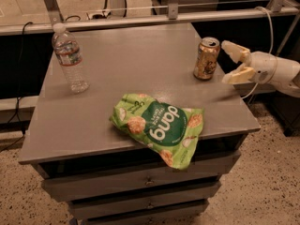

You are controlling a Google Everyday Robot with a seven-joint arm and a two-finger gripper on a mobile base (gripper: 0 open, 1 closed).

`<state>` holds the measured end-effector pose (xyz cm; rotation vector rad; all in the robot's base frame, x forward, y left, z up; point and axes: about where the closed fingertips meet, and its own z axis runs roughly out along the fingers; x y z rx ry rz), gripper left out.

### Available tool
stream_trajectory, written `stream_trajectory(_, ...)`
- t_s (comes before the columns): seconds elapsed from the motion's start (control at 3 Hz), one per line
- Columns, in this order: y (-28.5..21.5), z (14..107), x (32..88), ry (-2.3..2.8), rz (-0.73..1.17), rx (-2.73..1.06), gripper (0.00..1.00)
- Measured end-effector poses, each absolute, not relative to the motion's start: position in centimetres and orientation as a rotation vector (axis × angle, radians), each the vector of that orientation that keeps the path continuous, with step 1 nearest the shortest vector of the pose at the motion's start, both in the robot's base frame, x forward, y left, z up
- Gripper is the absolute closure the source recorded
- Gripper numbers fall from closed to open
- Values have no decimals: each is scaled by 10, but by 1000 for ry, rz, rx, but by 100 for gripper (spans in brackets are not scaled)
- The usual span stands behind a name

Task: Place orange can upright

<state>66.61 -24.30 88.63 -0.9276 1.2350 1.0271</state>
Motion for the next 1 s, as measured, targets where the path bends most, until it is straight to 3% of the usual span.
stream_trajectory(0.67, -315, 927, 645, 1289, 861, -908, 0)
stream_trajectory(1.0, -326, 940, 644, 1285, 826, -900, 0)
